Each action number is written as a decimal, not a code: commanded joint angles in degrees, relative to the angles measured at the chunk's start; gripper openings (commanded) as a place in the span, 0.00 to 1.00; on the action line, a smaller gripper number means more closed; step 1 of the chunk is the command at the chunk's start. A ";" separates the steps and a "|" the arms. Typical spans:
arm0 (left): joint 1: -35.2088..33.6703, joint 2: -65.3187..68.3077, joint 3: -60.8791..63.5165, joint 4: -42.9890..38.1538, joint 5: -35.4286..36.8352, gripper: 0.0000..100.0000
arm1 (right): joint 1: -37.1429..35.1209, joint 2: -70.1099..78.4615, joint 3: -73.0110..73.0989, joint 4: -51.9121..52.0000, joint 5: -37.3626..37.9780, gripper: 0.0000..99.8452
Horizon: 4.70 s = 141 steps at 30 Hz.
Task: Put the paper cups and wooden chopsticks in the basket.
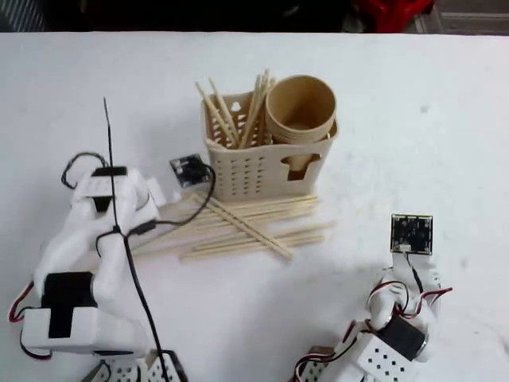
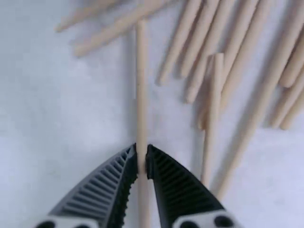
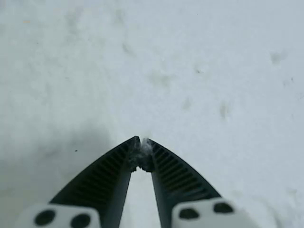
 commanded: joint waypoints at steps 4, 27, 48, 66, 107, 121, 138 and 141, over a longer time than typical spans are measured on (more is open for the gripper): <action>0.22 -0.04 -18.73 16.26 2.37 0.02 | 0.13 0.48 0.44 -1.01 0.35 0.02; 11.03 -0.04 -106.55 46.51 45.71 0.02 | 0.13 0.48 0.44 -1.01 0.35 0.02; 32.04 0.13 -90.64 15.82 65.41 0.02 | 0.13 0.48 0.44 -1.01 0.35 0.02; 28.97 0.04 -88.88 17.32 65.14 0.08 | 0.13 0.48 0.44 -1.01 0.35 0.02; -2.68 -26.42 13.54 5.80 5.19 0.14 | 0.13 0.48 0.44 -1.01 0.35 0.02; 1.89 1.63 -1.85 2.20 11.69 0.13 | 0.13 0.48 0.44 -1.01 0.35 0.02; 3.65 -12.53 -5.54 15.74 15.03 0.16 | 0.04 0.48 0.44 -1.01 0.35 0.02; 4.97 -12.88 -1.14 14.07 14.86 0.18 | 0.04 0.48 0.44 -1.01 0.35 0.02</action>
